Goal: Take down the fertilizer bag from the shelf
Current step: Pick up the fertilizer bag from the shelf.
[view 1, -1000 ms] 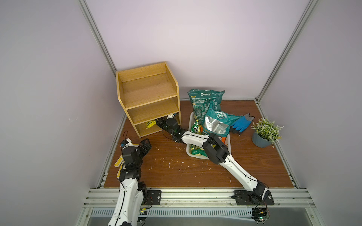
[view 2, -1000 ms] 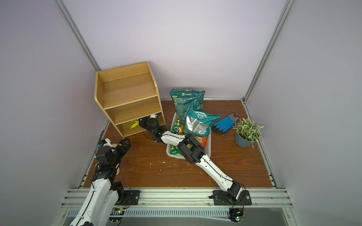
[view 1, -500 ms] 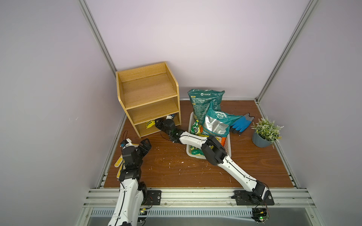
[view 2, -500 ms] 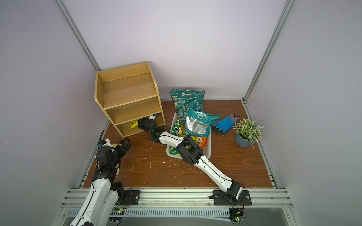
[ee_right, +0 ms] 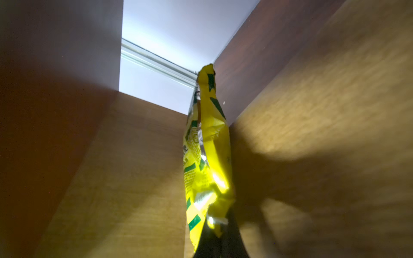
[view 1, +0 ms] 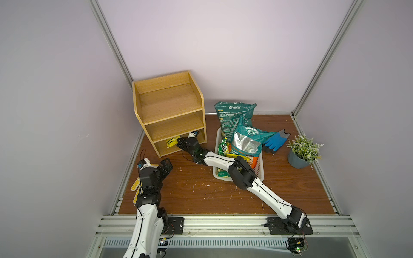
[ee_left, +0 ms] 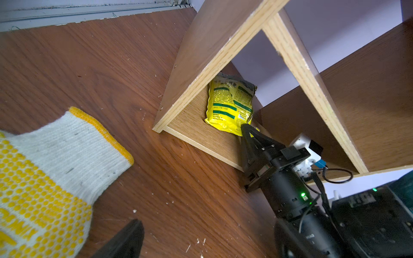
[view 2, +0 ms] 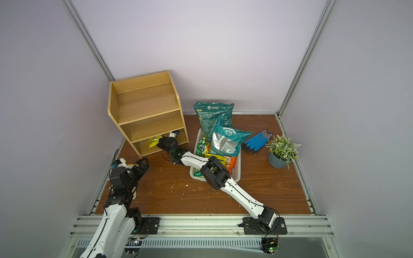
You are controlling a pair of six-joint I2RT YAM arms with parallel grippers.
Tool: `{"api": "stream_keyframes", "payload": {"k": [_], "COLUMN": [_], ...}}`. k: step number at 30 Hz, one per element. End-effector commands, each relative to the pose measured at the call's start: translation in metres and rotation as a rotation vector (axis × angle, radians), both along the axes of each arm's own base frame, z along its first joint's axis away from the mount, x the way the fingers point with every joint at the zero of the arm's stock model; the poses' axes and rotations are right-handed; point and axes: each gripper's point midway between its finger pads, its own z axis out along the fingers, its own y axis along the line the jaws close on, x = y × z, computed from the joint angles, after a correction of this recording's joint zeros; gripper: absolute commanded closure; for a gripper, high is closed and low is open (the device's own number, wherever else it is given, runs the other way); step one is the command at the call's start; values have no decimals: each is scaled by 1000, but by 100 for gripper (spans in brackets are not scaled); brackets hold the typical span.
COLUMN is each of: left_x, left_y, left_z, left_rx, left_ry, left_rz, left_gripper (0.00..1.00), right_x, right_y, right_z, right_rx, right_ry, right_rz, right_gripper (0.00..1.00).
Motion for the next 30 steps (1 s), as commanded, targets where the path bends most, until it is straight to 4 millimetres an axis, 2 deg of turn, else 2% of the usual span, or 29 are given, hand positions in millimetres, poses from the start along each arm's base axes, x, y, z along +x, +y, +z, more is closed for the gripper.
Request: {"api": "stream_keyframes", "payload": {"k": [1,5,8,10,16,19,22,25,28,30], "left_x": [-2,-3,-4,-5,-8,-8,-7,-4,0,4], "left_y": [8,11,14,16,18,17,13,6,-5,-17], "left_z": [1,4,8,10,18,18,18,19,21,19], "left_rx": [32,43,55,63,79,87,102,93,70,45], "left_ry": [5,-4,-14,-23,-51,-58,-76,-89,-100,-93], "left_rz": [29,44,59,71,84,80,44,6,-59,-120], "left_gripper": [6,6,6,6,6,7,8,10,12,14], "right_x": [-14,-40,-60,-71,-117,-139,-163,-178,-192,-200], "right_y": [5,-11,-44,-57,-81,-99,-119,-146,-176,-204], "right_z": [90,131,150,165,197,211,225,237,246,252], "right_rx": [103,123,142,145,139,96,29,-96,-271,-397], "right_ry": [-160,-238,-293,-330,-396,-432,-459,-494,-555,-575], "right_rz": [92,166,150,164,322,391,488,538,563,558], "right_gripper": [100,100,100,100,100,100,100,100,100,100]}}
